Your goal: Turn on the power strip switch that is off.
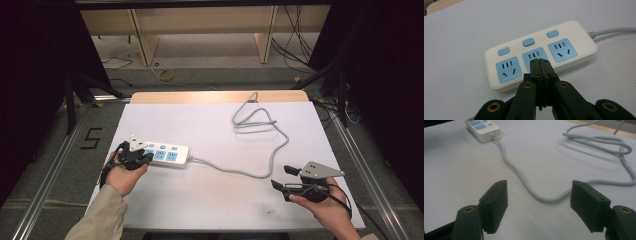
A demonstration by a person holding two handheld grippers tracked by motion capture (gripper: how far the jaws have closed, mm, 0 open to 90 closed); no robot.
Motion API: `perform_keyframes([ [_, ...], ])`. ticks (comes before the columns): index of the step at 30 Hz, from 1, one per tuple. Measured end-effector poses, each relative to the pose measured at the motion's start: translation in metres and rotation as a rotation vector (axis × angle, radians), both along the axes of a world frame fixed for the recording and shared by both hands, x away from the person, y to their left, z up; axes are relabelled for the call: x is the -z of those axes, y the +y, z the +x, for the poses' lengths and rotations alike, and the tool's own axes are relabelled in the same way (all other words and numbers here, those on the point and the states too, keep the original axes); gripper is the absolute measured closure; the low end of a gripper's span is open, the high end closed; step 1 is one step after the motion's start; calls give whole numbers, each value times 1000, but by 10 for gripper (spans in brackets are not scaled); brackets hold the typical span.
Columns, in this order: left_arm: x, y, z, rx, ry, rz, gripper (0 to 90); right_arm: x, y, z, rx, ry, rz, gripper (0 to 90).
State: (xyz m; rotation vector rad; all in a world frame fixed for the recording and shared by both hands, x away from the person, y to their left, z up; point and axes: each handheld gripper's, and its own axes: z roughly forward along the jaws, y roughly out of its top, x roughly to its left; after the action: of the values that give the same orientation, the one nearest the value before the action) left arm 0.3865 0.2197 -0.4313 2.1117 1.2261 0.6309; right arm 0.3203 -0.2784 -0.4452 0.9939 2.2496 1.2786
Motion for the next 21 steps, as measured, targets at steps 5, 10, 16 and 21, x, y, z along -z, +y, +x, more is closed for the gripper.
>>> perform_keyframes([
  [5, 0, 0, 3, -11, 8, -1, 897, 0, 0, 0, -1, 0, 0, 307],
  [10, 0, 0, 6, -16, 10, 3, 897, 0, 0, 0, -1, 0, -2, 307],
  [16, 0, 0, 10, -21, 14, 7, 897, 0, 0, 0, -1, -1, -4, 307],
  [21, -1, 1, 13, -24, 15, 12, 897, 0, 0, 0, -2, -1, -5, 307],
])
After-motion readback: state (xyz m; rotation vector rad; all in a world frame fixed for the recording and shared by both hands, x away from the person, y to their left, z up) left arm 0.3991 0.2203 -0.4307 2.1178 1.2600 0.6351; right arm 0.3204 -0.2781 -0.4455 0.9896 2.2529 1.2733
